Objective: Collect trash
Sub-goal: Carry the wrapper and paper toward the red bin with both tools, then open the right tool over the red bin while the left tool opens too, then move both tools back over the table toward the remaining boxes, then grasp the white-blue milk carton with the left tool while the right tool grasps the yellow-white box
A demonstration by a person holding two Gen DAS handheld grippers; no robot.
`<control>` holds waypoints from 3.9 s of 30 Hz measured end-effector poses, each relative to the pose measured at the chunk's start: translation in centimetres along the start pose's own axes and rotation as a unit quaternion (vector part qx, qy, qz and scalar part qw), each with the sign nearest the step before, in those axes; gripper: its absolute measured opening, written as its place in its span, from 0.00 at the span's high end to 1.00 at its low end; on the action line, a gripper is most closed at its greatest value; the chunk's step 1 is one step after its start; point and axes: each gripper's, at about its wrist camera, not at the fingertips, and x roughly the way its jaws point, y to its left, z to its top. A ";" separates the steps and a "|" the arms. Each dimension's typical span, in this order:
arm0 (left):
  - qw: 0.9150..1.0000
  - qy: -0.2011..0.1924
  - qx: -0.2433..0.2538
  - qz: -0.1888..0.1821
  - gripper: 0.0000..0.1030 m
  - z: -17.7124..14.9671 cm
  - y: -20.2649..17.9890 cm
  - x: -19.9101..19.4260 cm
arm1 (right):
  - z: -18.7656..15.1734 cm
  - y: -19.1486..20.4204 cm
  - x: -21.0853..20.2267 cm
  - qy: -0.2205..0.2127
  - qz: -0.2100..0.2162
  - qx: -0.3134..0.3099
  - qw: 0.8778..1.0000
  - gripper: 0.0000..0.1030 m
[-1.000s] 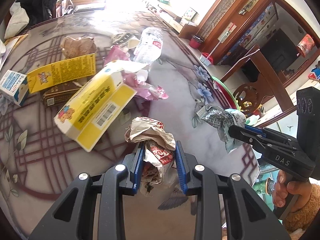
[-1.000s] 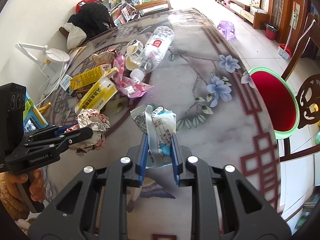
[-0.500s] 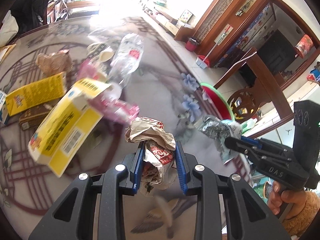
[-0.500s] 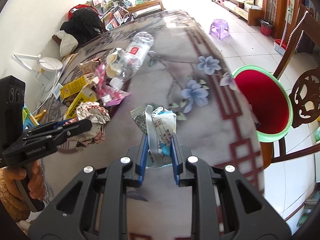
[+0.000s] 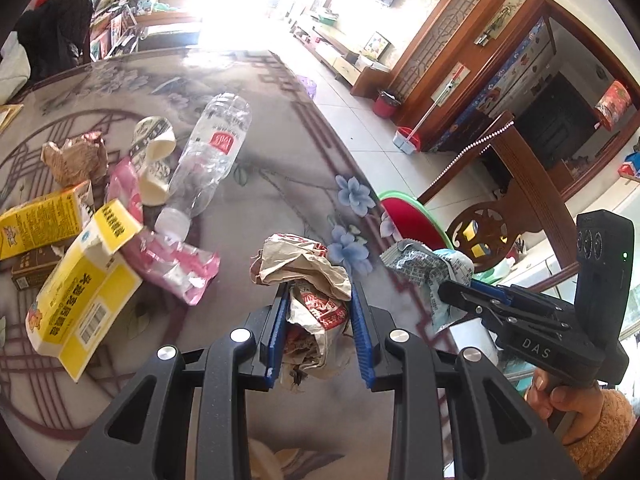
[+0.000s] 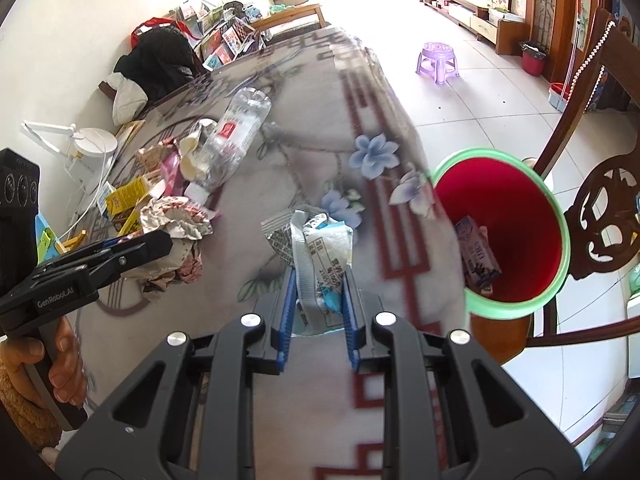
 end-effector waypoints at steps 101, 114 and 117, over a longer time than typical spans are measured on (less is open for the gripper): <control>0.970 -0.091 -0.149 0.168 0.38 -4.8 20.4 -11.8 | 1.5 16.9 7.9 0.067 0.075 0.016 0.995 0.24; 0.942 -0.127 -0.251 0.181 0.29 -1.1 29.2 -12.4 | 2.6 22.3 15.5 0.129 0.066 0.096 0.985 0.12; 0.928 -0.134 -0.284 0.200 0.25 0.5 31.6 -11.5 | 2.9 23.2 16.6 0.141 0.057 0.090 0.984 0.12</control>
